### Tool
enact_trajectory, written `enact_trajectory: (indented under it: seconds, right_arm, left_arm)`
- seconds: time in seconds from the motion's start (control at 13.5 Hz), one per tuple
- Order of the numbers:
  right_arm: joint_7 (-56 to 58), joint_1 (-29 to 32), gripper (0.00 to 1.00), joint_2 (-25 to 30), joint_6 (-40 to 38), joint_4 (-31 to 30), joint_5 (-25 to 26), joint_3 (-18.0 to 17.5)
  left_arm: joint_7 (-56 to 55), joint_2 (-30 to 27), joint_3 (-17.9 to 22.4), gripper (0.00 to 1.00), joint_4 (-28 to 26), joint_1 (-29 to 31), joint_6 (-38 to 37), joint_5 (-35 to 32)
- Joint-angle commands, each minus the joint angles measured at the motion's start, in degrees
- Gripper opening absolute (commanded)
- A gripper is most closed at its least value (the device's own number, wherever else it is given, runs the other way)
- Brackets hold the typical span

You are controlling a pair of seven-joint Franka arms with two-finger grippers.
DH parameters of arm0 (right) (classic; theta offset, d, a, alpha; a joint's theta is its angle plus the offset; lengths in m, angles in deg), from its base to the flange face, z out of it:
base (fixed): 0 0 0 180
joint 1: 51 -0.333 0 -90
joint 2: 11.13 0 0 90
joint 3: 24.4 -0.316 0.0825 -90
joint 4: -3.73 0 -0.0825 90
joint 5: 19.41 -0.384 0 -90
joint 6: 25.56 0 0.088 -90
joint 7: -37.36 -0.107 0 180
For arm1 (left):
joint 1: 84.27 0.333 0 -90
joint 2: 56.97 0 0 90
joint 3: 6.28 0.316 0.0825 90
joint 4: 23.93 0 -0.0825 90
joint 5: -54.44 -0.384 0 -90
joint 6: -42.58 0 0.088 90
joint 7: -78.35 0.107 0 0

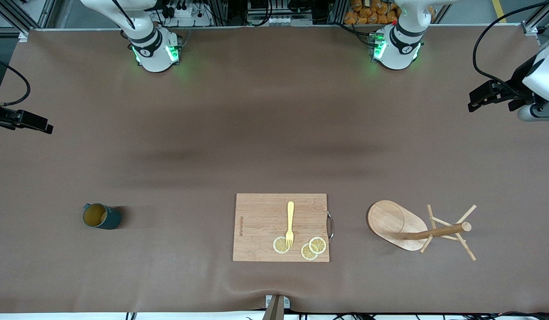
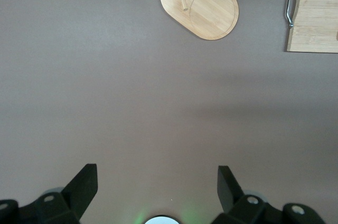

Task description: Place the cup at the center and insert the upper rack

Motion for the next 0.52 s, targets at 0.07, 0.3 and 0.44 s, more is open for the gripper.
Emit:
enact_trajectory:
  seconds: [0.07, 0.3, 0.44]
  right_arm:
    - [1.9, 0.0, 1.00, 0.4, 1.4, -0.3, -0.3, -0.4]
    - [2.6, 0.1, 1.00, 0.5, 1.4, -0.3, -0.4, -0.7]
    - [2.6, 0.1, 1.00, 0.6, 1.4, -0.2, -0.4, -0.8]
  left_arm:
    - [-0.2, -0.5, -0.4, 1.00, -0.1, 0.7, -0.2, 0.6]
    - [-0.1, -0.5, -0.4, 1.00, 0.0, 1.2, -0.2, 0.5]
    - [-0.6, -0.4, -0.6, 1.00, 0.1, 1.6, -0.2, 0.5]
